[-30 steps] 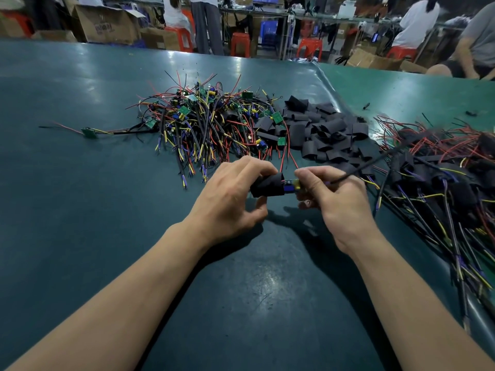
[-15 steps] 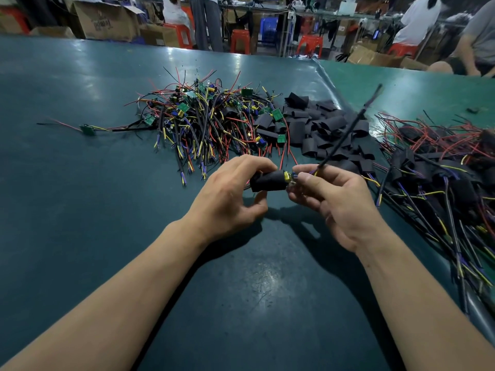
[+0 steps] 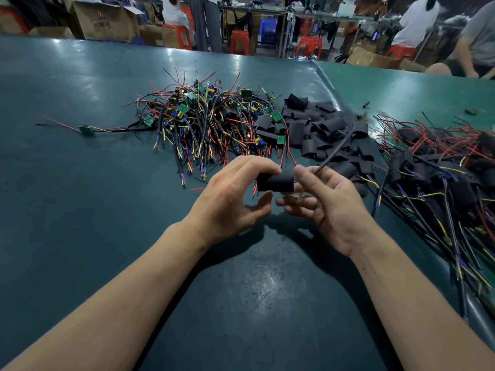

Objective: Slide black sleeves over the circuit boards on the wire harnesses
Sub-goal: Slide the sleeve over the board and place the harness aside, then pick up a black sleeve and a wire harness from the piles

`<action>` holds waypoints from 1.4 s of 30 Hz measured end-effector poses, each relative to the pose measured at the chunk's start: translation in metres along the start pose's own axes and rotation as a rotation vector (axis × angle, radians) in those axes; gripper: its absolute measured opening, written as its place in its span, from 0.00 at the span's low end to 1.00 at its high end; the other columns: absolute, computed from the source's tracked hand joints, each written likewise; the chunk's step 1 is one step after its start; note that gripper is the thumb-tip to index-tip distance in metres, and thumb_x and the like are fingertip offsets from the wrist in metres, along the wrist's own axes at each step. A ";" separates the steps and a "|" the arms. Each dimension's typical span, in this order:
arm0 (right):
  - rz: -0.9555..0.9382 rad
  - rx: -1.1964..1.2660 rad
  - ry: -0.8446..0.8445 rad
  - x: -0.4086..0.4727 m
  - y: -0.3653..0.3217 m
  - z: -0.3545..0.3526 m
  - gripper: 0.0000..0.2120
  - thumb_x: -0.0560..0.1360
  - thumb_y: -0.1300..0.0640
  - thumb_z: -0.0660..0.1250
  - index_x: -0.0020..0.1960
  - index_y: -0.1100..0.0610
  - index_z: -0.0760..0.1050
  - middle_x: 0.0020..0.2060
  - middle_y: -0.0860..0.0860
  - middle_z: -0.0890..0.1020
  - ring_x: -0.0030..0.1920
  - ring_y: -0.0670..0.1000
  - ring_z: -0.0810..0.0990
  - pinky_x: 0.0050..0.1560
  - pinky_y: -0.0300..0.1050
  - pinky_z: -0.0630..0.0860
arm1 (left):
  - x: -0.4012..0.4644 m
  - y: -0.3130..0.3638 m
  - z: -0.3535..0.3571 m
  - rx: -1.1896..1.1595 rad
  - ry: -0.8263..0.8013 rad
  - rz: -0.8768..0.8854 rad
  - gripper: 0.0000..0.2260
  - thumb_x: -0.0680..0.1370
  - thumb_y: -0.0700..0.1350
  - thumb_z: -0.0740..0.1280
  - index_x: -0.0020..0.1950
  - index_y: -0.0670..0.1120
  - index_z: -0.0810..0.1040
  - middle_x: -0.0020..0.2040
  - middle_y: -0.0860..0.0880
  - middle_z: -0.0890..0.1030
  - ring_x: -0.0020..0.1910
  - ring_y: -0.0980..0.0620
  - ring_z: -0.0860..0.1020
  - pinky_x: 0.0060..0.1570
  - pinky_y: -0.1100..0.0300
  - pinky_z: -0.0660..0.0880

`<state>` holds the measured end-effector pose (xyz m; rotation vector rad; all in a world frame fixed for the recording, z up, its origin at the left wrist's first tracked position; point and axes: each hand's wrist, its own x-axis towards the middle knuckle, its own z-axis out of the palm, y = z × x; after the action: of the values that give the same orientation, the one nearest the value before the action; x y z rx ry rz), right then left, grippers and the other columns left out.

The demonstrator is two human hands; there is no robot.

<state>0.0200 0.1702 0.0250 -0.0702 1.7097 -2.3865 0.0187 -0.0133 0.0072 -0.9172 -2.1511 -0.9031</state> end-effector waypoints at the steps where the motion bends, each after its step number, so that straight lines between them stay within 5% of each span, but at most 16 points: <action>1: 0.028 -0.038 -0.022 0.000 0.001 0.001 0.18 0.66 0.53 0.73 0.51 0.60 0.73 0.37 0.55 0.85 0.34 0.57 0.85 0.31 0.42 0.80 | 0.000 0.000 0.001 -0.005 -0.005 0.009 0.16 0.70 0.32 0.73 0.57 0.35 0.78 0.54 0.42 0.81 0.54 0.43 0.80 0.54 0.48 0.77; 7: -0.070 -0.076 0.054 0.000 0.006 0.004 0.12 0.68 0.58 0.72 0.46 0.59 0.71 0.31 0.59 0.84 0.29 0.55 0.84 0.28 0.40 0.79 | 0.000 -0.003 0.003 0.074 0.050 0.050 0.13 0.72 0.35 0.73 0.56 0.36 0.80 0.58 0.42 0.80 0.57 0.42 0.78 0.58 0.47 0.74; 11: -0.344 0.021 0.440 0.008 -0.008 -0.012 0.08 0.77 0.60 0.69 0.49 0.62 0.72 0.31 0.54 0.84 0.29 0.51 0.83 0.28 0.39 0.78 | -0.001 -0.008 0.002 0.220 0.218 -0.001 0.09 0.74 0.41 0.73 0.52 0.39 0.82 0.52 0.45 0.82 0.51 0.43 0.79 0.54 0.46 0.74; 13: -0.378 0.256 0.596 0.008 -0.021 -0.031 0.10 0.78 0.55 0.69 0.50 0.62 0.72 0.34 0.54 0.83 0.31 0.51 0.84 0.29 0.38 0.78 | -0.003 -0.011 0.002 0.335 0.219 -0.113 0.06 0.73 0.43 0.72 0.49 0.42 0.83 0.49 0.48 0.82 0.50 0.43 0.78 0.52 0.45 0.74; 16: -0.217 0.522 0.596 0.004 -0.028 -0.048 0.19 0.76 0.47 0.69 0.55 0.61 0.70 0.44 0.57 0.83 0.36 0.49 0.85 0.30 0.33 0.77 | -0.004 -0.024 -0.006 0.491 0.209 -0.362 0.06 0.73 0.47 0.70 0.47 0.46 0.82 0.48 0.49 0.82 0.52 0.43 0.76 0.52 0.49 0.71; 20: -0.093 0.472 0.558 0.007 -0.021 -0.048 0.11 0.81 0.53 0.63 0.49 0.61 0.72 0.40 0.57 0.82 0.33 0.50 0.85 0.31 0.34 0.77 | -0.008 -0.046 -0.021 0.580 0.262 -0.627 0.08 0.76 0.50 0.68 0.48 0.48 0.82 0.49 0.47 0.81 0.54 0.42 0.74 0.53 0.51 0.66; 24: -0.068 0.322 0.541 0.007 -0.019 -0.040 0.12 0.81 0.54 0.63 0.41 0.59 0.75 0.30 0.52 0.82 0.30 0.48 0.83 0.28 0.34 0.76 | -0.013 -0.057 -0.022 0.655 0.044 -0.929 0.17 0.78 0.56 0.64 0.59 0.46 0.79 0.59 0.43 0.77 0.60 0.39 0.71 0.58 0.48 0.67; 31: -0.052 0.180 0.440 0.005 -0.015 -0.032 0.09 0.79 0.55 0.65 0.42 0.58 0.77 0.30 0.50 0.82 0.28 0.47 0.80 0.27 0.35 0.75 | -0.011 -0.054 -0.025 0.596 0.080 -0.965 0.11 0.76 0.48 0.64 0.52 0.47 0.84 0.50 0.44 0.83 0.54 0.40 0.76 0.54 0.48 0.73; 35: -0.041 0.116 0.405 0.006 -0.013 -0.030 0.07 0.79 0.56 0.65 0.45 0.57 0.78 0.31 0.50 0.82 0.28 0.47 0.80 0.27 0.35 0.74 | -0.010 -0.051 -0.027 0.467 0.192 -1.006 0.10 0.74 0.44 0.66 0.55 0.47 0.79 0.47 0.47 0.83 0.51 0.42 0.78 0.50 0.51 0.73; 42: -0.032 0.086 0.386 0.005 -0.014 -0.028 0.08 0.79 0.56 0.65 0.44 0.57 0.79 0.31 0.49 0.82 0.27 0.46 0.79 0.26 0.35 0.74 | -0.008 -0.043 -0.026 0.480 0.437 -0.711 0.08 0.78 0.40 0.64 0.57 0.43 0.75 0.48 0.45 0.81 0.49 0.42 0.77 0.47 0.52 0.69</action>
<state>0.0091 0.1997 0.0281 0.4036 1.7616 -2.6249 -0.0037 -0.0585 0.0017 0.2886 -2.1512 -0.7429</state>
